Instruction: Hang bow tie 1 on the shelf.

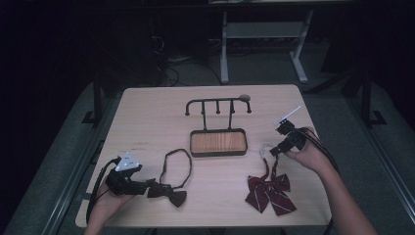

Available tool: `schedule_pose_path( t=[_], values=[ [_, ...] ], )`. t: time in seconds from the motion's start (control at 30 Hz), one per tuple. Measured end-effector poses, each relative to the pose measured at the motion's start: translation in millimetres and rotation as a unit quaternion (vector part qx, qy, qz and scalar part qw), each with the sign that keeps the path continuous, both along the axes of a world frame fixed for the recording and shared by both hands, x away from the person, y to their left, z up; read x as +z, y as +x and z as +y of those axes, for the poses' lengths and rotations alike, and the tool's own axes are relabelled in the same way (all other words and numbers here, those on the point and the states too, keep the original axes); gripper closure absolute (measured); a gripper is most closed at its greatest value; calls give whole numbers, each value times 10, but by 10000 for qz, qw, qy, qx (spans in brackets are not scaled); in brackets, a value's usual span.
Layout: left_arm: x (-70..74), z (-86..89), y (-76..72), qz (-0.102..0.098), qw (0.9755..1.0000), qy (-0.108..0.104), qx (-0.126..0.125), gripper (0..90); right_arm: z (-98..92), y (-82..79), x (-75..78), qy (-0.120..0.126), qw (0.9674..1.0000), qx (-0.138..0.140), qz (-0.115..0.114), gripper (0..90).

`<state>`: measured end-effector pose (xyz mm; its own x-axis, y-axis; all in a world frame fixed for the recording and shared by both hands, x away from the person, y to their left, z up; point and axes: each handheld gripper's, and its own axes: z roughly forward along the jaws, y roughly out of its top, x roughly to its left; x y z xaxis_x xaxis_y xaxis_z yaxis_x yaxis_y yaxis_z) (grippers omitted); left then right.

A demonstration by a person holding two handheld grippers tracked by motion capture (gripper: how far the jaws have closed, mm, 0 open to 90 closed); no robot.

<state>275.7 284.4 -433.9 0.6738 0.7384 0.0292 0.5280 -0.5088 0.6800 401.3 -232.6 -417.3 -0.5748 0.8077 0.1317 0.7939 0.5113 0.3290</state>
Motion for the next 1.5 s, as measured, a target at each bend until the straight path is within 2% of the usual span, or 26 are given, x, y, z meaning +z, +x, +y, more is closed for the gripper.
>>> schedule_pose_path(
  t=[0.03, 0.13, 0.27, 0.43, 0.73, 1.1, 1.3, 1.5],
  values=[
    [1, 0, 0, -2, 10000, 9, 3, 266, 7, 17, -11, -113, 9999, -43, 9, 533],
    [1, -1, -1, -8, 10000, 17, 0, 265, 14, 66, -39, -238, 9996, -161, 83, 564],
    [1, -2, 0, -2, 10000, 33, -8, 265, 35, 93, -59, -230, 9995, -160, 142, 568],
    [1, -4, 1, -11, 10000, 29, -19, 266, 86, 136, -110, -369, 9988, -185, 270, 588],
    [3, -7, 1, -7, 10000, 37, -33, 265, 106, 175, -170, -641, 9969, -294, 358, 646],
    [2, -11, 1, -2, 10000, 28, -30, 265, 139, 175, -197, -758, 9959, -303, 392, 686],
    [0, -6, 3, 8, 10000, 34, -37, 265, 172, 174, -213, -816, 9956, -228, 413, 794],
    [0, -5, 2, 0, 10000, 25, -35, 265, 169, 163, -207, -844, 9953, -206, 426, 828]
  ],
)
